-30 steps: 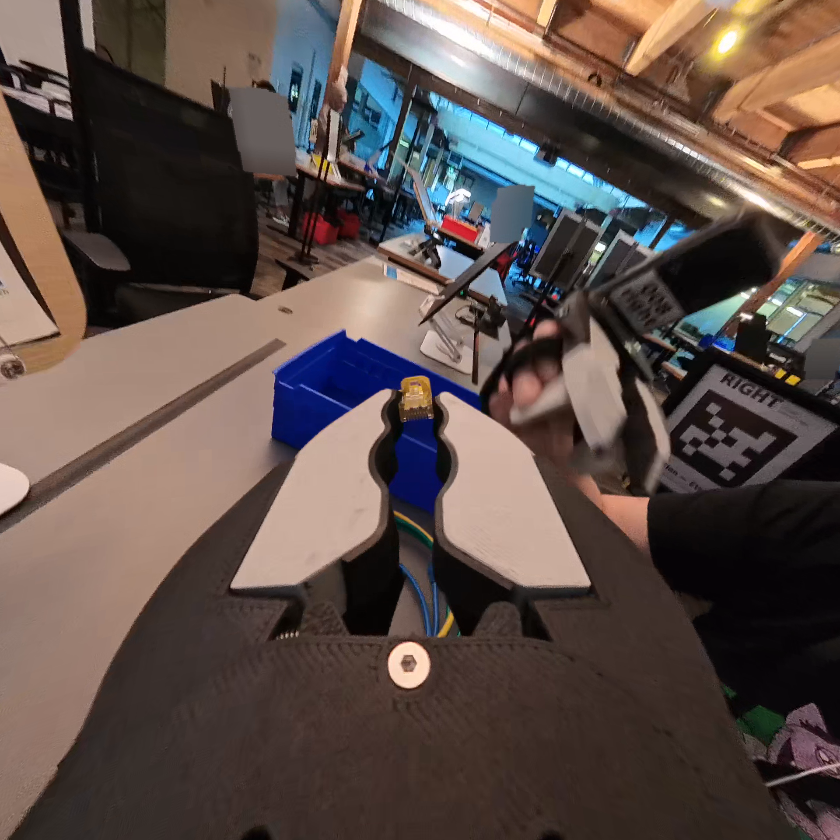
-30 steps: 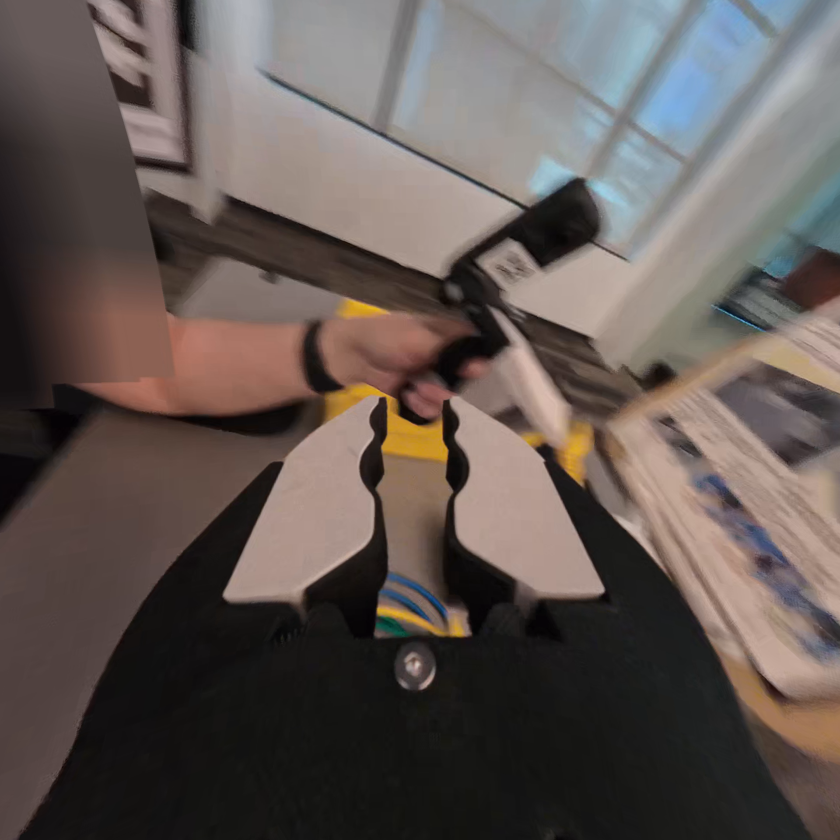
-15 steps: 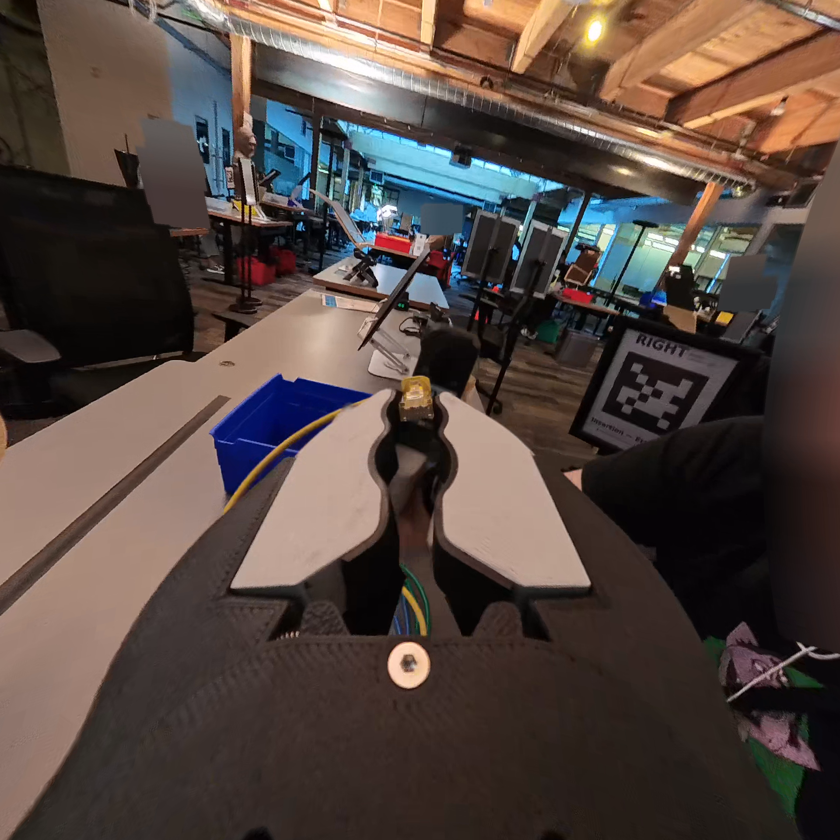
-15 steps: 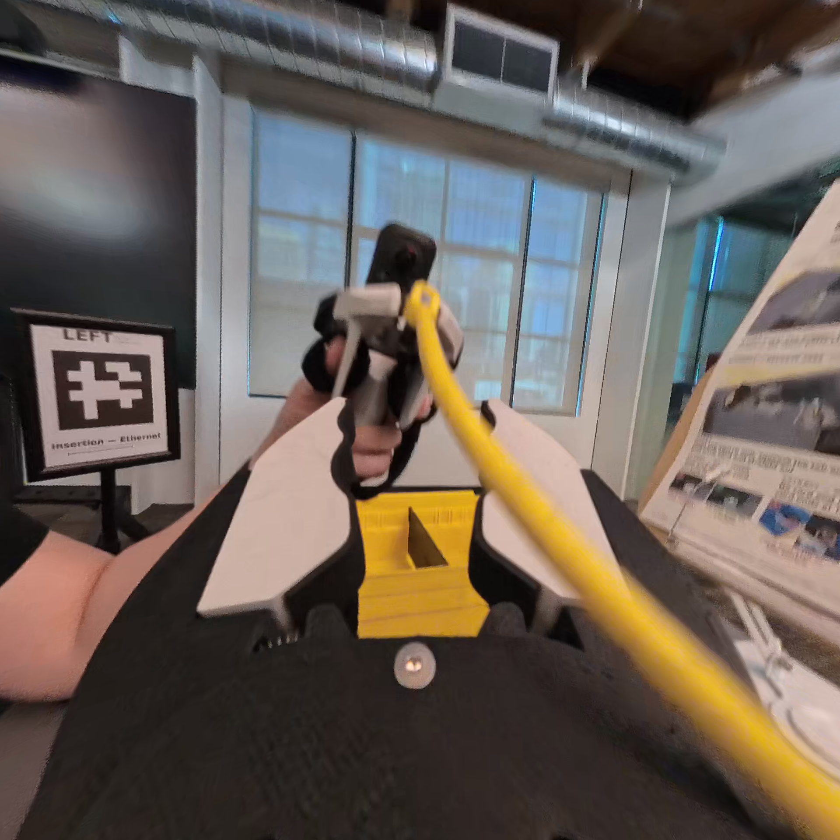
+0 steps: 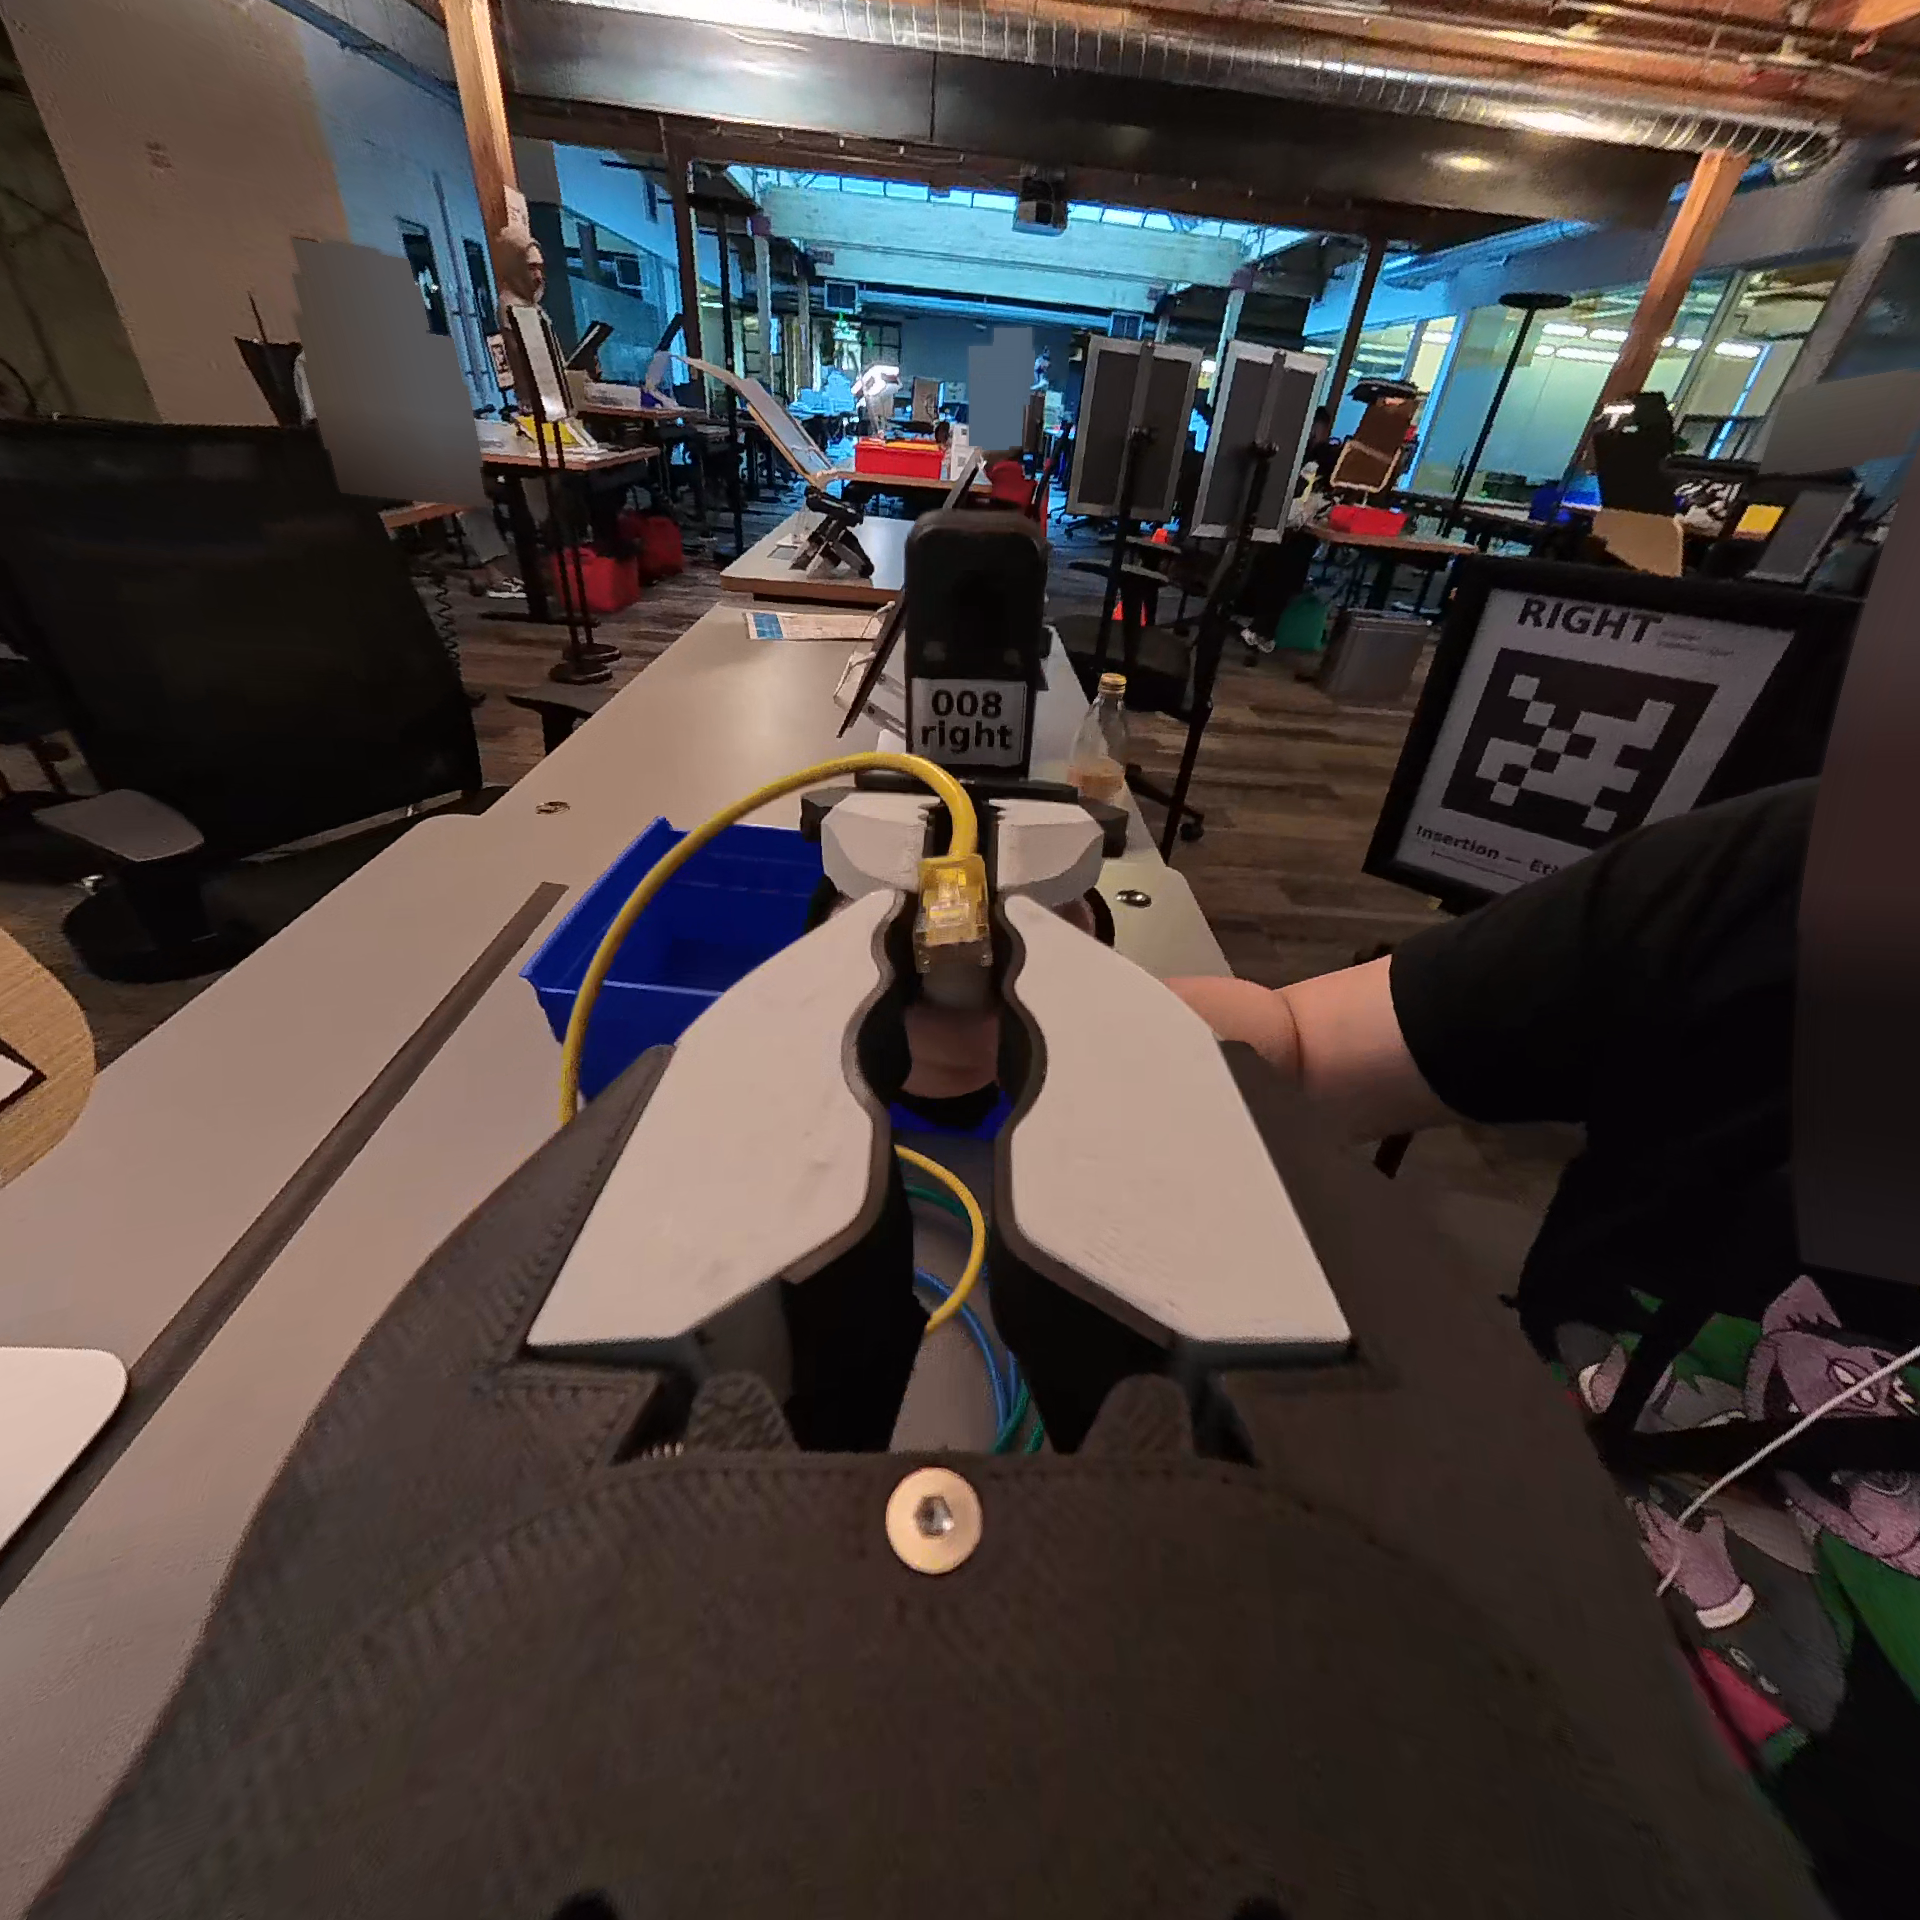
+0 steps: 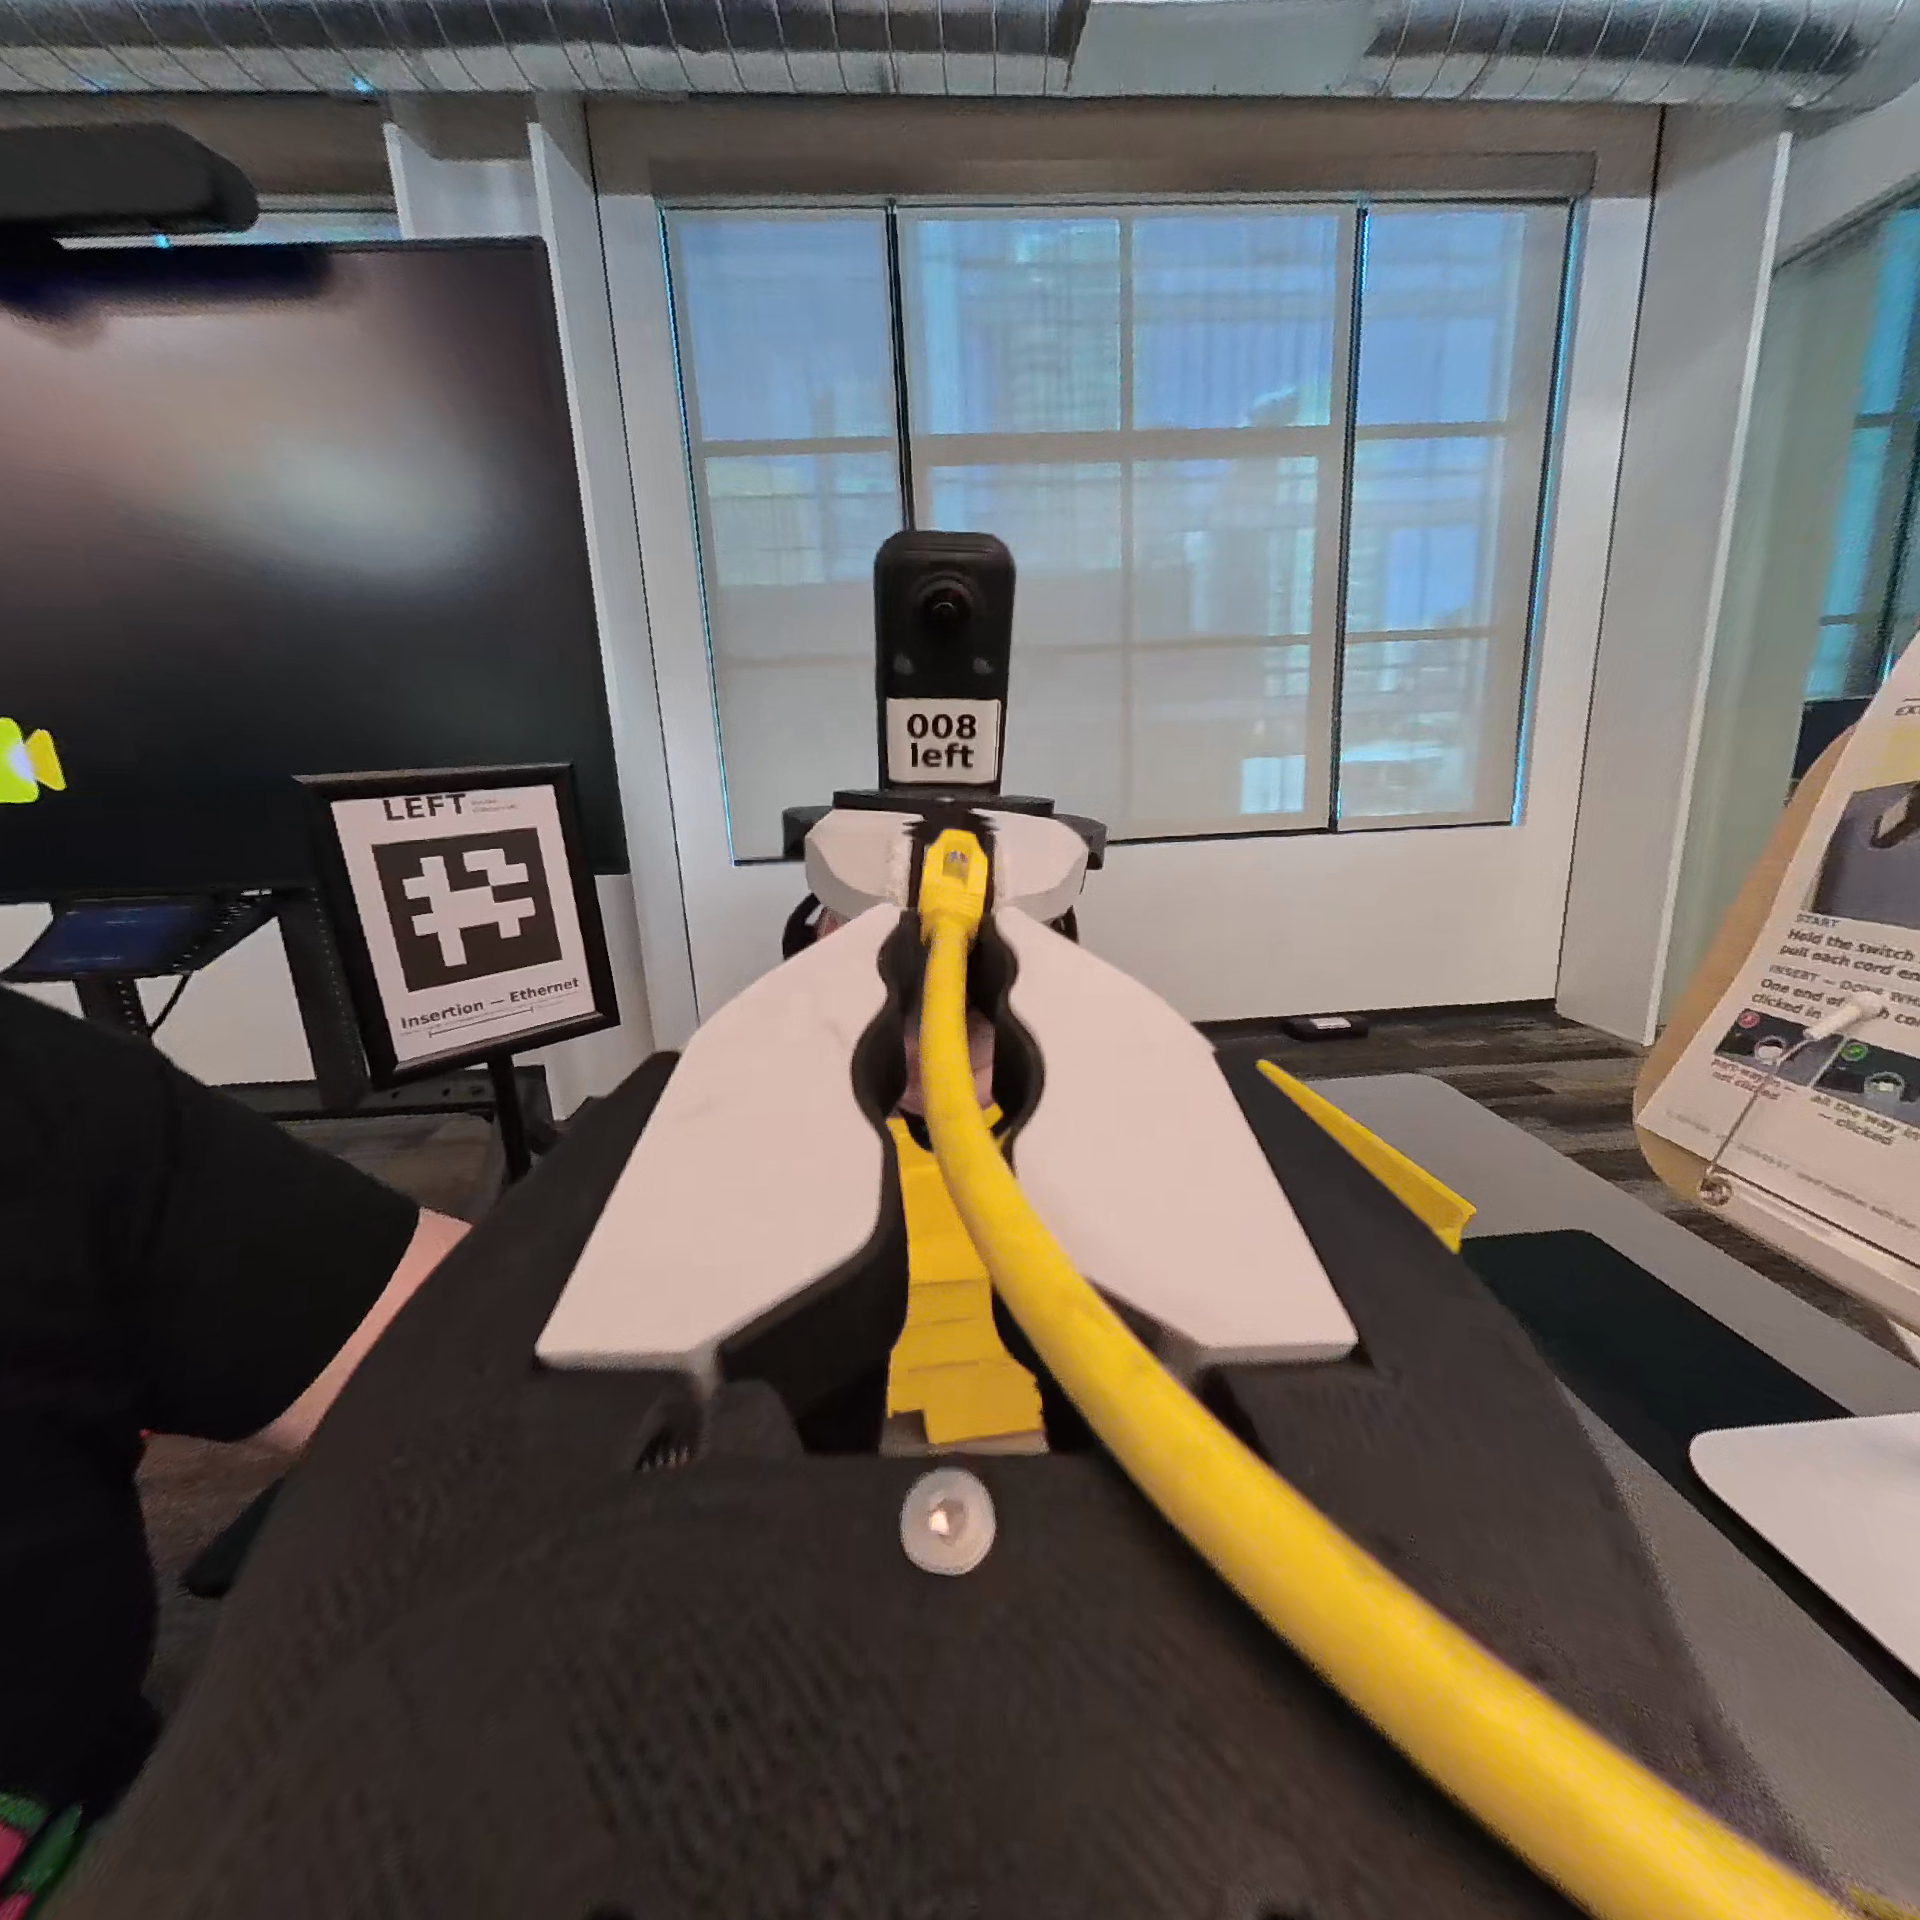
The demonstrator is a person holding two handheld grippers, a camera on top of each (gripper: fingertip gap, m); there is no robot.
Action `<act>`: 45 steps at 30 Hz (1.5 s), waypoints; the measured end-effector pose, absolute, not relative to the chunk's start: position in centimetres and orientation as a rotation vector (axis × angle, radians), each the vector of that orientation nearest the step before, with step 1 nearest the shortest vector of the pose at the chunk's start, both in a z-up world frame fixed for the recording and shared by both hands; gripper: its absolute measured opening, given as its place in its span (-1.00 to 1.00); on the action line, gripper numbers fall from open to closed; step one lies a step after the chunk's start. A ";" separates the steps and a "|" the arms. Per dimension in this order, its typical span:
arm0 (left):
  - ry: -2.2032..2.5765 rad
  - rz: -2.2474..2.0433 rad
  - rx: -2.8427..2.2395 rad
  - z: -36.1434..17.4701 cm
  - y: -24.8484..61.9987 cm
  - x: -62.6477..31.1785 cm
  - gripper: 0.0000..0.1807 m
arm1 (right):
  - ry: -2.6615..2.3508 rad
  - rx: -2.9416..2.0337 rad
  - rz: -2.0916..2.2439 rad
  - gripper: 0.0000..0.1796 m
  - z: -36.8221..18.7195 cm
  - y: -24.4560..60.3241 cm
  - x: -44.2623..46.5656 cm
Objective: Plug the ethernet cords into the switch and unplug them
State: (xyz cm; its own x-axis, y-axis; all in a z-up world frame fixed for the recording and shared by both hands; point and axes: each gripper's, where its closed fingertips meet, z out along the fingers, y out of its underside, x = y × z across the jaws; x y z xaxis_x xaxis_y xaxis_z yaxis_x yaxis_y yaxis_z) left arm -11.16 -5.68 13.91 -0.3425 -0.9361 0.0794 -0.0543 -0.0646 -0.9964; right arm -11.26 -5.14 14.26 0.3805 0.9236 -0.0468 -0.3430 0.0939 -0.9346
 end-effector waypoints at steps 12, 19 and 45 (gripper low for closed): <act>1.529 -1.380 -1.110 13.2 -5.8 -11.3 -0.87 | -0.702 -1.155 1.150 -0.84 13.9 -5.3 -11.4; 1.539 -1.376 -1.131 12.8 -5.7 -11.1 -0.87 | -0.727 -1.169 1.073 -0.87 13.5 -5.1 -11.2; 1.456 -1.218 -1.203 12.4 -3.6 -11.6 -0.63 | -0.776 -1.175 0.901 -0.87 13.7 -4.9 -9.6</act>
